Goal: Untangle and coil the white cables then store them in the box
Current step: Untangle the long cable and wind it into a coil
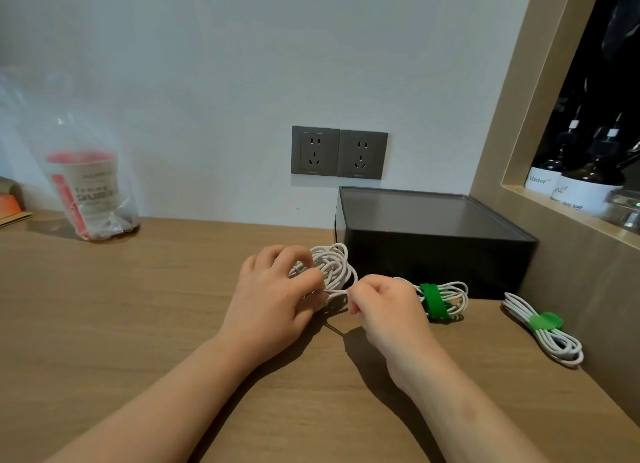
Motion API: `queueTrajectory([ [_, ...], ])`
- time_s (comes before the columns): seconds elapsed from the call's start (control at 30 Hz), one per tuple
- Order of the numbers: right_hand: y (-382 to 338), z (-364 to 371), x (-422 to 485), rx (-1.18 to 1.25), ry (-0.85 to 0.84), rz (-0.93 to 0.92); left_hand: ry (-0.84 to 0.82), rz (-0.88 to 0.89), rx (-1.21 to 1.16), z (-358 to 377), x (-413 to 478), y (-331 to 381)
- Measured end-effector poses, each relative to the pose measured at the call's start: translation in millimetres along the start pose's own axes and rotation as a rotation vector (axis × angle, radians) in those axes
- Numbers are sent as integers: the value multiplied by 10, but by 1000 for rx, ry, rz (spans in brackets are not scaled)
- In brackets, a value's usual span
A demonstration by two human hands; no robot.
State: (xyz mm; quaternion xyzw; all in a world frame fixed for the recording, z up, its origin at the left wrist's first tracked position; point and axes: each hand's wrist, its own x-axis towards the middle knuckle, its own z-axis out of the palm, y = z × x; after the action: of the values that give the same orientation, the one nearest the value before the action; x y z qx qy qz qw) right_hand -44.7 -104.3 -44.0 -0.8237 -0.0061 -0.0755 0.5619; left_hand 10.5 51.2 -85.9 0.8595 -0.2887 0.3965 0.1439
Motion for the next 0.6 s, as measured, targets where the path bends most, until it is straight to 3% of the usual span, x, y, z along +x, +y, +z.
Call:
queueTrajectory([
  [0.27, 113, 2, 42, -353, -76, -186, -31, -112, -252, -34, -3, -4],
  [0.43, 131, 44, 89, -517, 14, -260, -7, -34, -167, 4, -2, 26],
  [0.53, 117, 54, 94, -471, 53, -262, 26, -85, -159, 37, -9, 46],
  [0.6, 82, 58, 91, -300, 49, -211, 45, -115, -164, 56, -19, 49],
])
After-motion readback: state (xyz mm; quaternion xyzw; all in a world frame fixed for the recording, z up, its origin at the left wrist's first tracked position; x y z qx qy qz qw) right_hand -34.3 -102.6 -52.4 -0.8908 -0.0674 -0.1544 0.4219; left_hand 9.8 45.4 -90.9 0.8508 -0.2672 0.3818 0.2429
